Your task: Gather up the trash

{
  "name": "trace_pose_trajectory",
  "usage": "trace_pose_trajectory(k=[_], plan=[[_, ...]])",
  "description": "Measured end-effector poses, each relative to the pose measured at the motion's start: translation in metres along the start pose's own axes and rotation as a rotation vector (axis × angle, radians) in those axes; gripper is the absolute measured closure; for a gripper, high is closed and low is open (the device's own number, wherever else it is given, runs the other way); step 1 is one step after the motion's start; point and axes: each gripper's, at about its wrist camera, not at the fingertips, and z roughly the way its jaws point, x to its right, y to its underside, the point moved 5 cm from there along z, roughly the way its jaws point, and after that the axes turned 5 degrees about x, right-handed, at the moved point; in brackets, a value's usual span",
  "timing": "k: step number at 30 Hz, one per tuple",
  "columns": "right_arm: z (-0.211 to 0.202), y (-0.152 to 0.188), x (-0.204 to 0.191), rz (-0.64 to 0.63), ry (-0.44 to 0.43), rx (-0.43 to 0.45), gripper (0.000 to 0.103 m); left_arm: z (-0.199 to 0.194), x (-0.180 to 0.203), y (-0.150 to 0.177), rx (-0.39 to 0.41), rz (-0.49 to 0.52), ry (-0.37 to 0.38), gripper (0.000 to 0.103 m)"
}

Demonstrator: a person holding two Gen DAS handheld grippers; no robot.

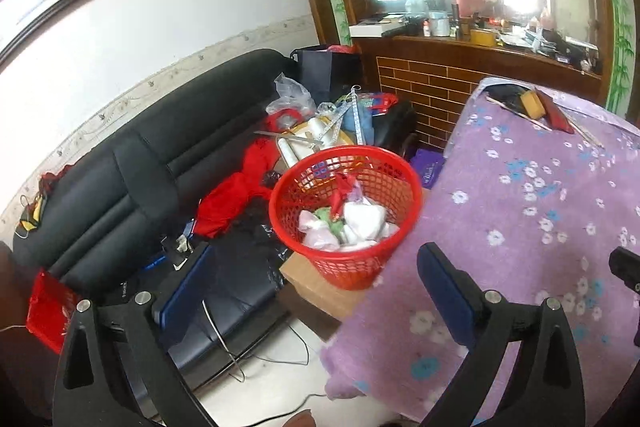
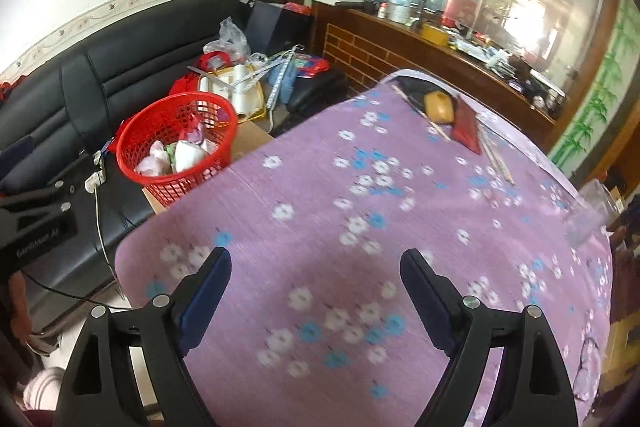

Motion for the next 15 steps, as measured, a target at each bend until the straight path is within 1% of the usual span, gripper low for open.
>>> trace_pose_trajectory(k=[2,4,7,11,15], plan=[[-0.010,0.006,0.009,-0.003,0.005,0.012,0.013,-0.013,0.006,-0.001,0.007,-0.003,-0.008,0.004],[-0.018,0.012,0.017,0.000,0.005,0.021,0.012,-0.020,0.013,0.000,-0.010,0.000,-0.010,0.004],[-0.027,0.019,0.026,-0.001,-0.002,0.025,0.012,-0.027,0.017,0.002,-0.025,0.001,-0.034,0.004],[-0.035,0.022,0.027,-0.023,-0.013,0.038,0.012,-0.037,0.023,0.006,-0.021,0.003,-0.066,0.004],[-0.039,0.019,0.022,-0.048,-0.026,0.049,0.012,-0.045,0.024,0.009,-0.021,-0.011,-0.069,0.004]])
